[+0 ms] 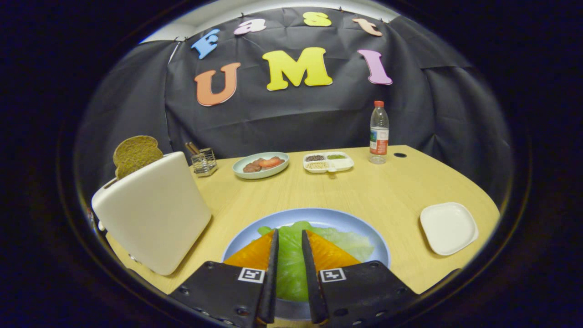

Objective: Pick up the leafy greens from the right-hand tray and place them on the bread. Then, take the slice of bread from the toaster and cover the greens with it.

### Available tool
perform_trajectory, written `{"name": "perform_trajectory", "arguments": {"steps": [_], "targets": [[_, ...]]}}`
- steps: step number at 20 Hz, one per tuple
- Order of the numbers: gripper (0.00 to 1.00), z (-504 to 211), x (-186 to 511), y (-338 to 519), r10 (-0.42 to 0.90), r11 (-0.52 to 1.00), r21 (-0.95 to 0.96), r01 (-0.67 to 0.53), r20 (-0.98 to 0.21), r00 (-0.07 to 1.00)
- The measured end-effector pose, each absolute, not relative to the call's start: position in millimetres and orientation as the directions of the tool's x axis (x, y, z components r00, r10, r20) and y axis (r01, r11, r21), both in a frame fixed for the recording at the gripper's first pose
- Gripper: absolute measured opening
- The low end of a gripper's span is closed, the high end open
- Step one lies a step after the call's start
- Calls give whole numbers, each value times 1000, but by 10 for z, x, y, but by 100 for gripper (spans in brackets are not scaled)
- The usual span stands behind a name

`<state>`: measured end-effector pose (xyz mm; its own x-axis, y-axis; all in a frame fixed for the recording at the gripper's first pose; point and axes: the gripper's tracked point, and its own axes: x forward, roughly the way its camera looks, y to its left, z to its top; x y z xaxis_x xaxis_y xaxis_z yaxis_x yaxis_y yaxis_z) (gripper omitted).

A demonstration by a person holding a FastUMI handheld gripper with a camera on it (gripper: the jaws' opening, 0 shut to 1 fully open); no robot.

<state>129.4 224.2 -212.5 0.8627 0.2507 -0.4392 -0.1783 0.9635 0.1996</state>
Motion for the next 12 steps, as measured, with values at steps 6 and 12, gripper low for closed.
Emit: {"name": "perform_trajectory", "arguments": {"steps": [6, 12], "targets": [[87, -1687, 1197, 2063, 204, 971, 192, -146, -333, 921], [96, -623, 962, 2038, 134, 975, 193, -109, -124, 983]]}}
